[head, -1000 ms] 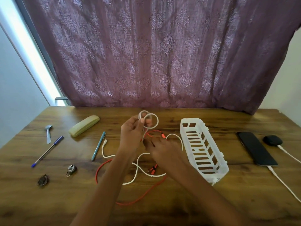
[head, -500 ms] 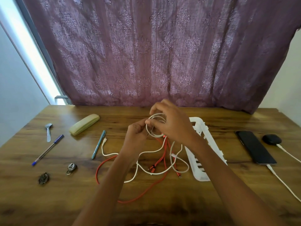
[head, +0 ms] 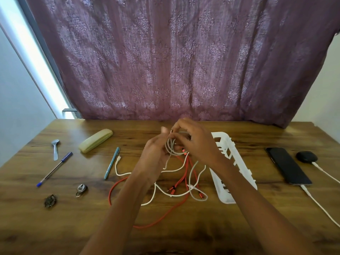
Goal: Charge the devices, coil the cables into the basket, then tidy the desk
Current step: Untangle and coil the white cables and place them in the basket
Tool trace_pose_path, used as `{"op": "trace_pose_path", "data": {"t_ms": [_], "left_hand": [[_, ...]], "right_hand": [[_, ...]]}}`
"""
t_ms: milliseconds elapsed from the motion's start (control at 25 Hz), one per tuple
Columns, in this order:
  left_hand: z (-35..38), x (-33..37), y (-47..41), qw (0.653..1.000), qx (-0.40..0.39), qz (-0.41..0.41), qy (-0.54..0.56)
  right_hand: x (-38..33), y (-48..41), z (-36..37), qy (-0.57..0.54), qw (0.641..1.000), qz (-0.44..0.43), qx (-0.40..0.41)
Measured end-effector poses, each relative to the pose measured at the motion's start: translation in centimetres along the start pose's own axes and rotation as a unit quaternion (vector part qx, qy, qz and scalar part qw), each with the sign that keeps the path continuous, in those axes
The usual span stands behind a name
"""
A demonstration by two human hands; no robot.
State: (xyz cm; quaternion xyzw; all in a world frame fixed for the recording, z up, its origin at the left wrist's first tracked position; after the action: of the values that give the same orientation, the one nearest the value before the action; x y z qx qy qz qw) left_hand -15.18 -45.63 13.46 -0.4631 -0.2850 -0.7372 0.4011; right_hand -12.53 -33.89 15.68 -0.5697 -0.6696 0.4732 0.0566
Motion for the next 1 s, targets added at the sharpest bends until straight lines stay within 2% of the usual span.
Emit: {"op": "trace_pose_path", "data": {"t_ms": [120,280,520,640,800,920,1000], "left_hand": [[0.2,0.1,0.2,0.998,-0.014,0.035,-0.056],[0.1,0.5,0.0,0.999,-0.023,0.014,-0.017],[-0.2,0.6,0.0,0.999,0.010,0.006,0.037],[0.0,0.7,0.3,0.999,0.003,0.007,0.046],[-0.1,0.7,0.7,0.999,-0.023,-0.029,0.014],[-0.7,0.7,0.3,0.994,-0.040,-0.093,-0.049],[-1.2,0.7,0.0,0.988,-0.051,-0.138,-0.045]], "right_hand": [[0.2,0.3,0.1,-0.030,0.999,0.003,0.019],[0.8,1.0,0.3,-0.114,0.989,0.095,0.026],[1.3,1.8,0.8,-0.207,0.962,0.177,-0.037],[1.0,1.8,0.6,-0.240,0.946,0.218,-0.019],[0.8,1.9,0.3,-0.228,0.946,0.229,-0.036],[1.2,2.0,0.3,-0.224,0.940,0.242,-0.082],[1.4,2.1,0.3,-0.229,0.936,0.247,-0.106]]}}
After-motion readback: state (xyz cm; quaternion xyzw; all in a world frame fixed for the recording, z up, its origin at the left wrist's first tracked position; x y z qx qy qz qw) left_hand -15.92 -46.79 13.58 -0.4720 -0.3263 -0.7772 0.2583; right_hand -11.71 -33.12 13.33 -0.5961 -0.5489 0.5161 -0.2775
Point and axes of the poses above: each hand's wrist, its own y-axis away from the middle knuckle, its own z-axis out of the palm, x = y × z, the point moved 3 cm from there along -y, towards the middle knuckle, and after that the axes turned 8 degrees about x, right-handed, at the moved point
